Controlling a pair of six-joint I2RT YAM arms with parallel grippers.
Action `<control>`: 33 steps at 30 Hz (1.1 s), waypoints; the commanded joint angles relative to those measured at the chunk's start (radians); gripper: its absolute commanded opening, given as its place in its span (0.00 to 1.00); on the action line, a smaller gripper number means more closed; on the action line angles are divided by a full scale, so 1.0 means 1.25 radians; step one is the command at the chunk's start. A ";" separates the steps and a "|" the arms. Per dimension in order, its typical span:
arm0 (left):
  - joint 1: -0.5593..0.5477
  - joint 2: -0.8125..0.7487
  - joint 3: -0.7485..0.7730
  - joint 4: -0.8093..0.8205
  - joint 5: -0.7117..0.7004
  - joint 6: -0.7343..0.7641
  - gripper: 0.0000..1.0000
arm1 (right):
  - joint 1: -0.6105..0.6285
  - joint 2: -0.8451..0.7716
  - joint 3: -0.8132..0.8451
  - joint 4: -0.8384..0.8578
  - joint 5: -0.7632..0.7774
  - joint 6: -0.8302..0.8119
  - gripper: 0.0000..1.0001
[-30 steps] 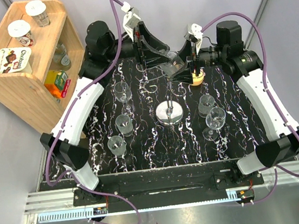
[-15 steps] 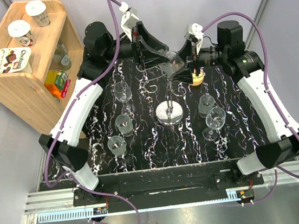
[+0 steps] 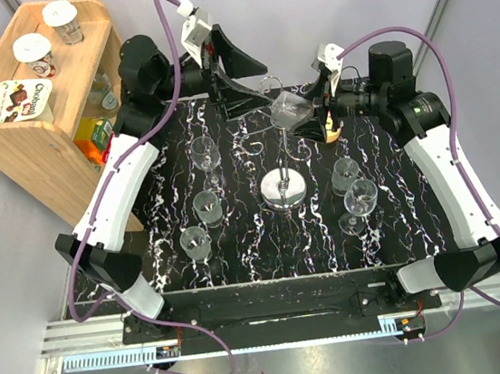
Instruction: Place the wine glass upside down on the wine glass rack
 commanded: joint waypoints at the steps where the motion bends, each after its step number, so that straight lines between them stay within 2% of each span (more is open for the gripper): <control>1: 0.005 -0.039 0.014 0.046 0.002 0.002 0.99 | -0.001 -0.037 -0.012 0.022 0.056 0.010 0.00; 6: 0.022 -0.056 0.008 0.038 -0.004 0.018 0.99 | -0.001 -0.051 -0.023 0.031 0.105 0.025 0.00; 10: 0.029 -0.079 -0.027 -0.019 -0.015 0.063 0.99 | -0.001 -0.057 -0.040 0.033 0.121 0.022 0.00; 16: 0.034 -0.116 -0.076 -0.120 -0.048 0.198 0.99 | -0.001 -0.073 -0.046 0.035 0.137 0.031 0.00; 22: 0.037 -0.155 -0.096 -0.249 -0.150 0.350 0.99 | -0.010 -0.099 -0.046 0.036 0.178 0.059 0.00; 29: 0.033 -0.170 -0.137 -0.258 -0.226 0.376 0.99 | -0.012 -0.133 -0.080 0.081 0.152 0.107 0.00; 33: 0.029 -0.137 -0.122 -0.229 -0.190 0.354 0.99 | -0.012 -0.121 -0.062 0.102 0.102 0.139 0.00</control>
